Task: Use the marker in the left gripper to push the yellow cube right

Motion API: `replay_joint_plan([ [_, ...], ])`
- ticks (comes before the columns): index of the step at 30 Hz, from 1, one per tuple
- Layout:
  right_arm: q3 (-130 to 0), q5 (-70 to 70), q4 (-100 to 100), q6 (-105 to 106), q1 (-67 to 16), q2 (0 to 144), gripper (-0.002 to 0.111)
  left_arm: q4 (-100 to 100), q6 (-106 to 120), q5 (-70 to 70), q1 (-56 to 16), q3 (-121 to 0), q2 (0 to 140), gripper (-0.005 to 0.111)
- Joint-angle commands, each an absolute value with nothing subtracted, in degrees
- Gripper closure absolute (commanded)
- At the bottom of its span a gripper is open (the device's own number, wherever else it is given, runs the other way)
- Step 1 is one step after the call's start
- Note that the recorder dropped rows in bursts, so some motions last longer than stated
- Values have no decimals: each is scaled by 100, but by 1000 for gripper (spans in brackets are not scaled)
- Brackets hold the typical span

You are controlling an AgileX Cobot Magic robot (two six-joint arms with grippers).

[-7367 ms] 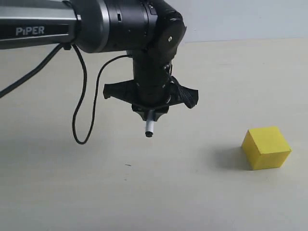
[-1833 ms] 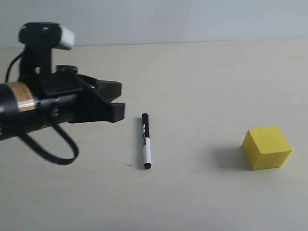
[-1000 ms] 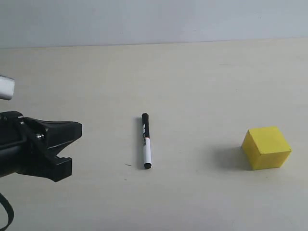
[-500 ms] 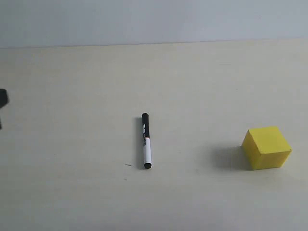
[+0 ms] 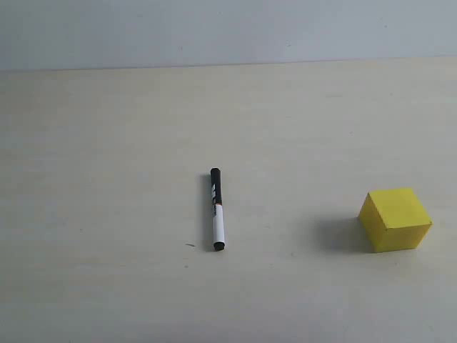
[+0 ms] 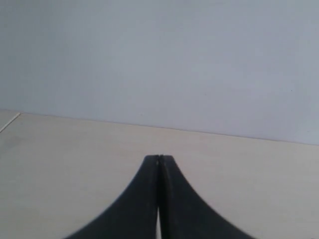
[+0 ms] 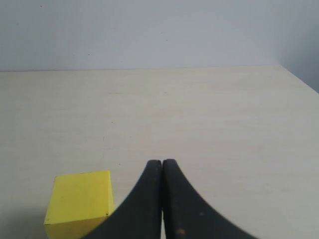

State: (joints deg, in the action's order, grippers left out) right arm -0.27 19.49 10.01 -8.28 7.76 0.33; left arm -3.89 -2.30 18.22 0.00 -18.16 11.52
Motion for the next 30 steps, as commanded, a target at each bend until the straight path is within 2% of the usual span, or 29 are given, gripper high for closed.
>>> replay_joint_plan([
  [1,0,1909,1050,-812,811,0,108,-363,-172,2162,227,-1805,811,107],
  [7,0,1909,1050,-812,811,0,108,-363,-172,2113,227,-1430,624,107],
  [17,0,1909,1050,-819,811,0,108,-331,310,1009,163,-11,41,107],
  [30,0,1909,1050,-819,811,0,108,-331,491,1127,-643,0,0,107],
])
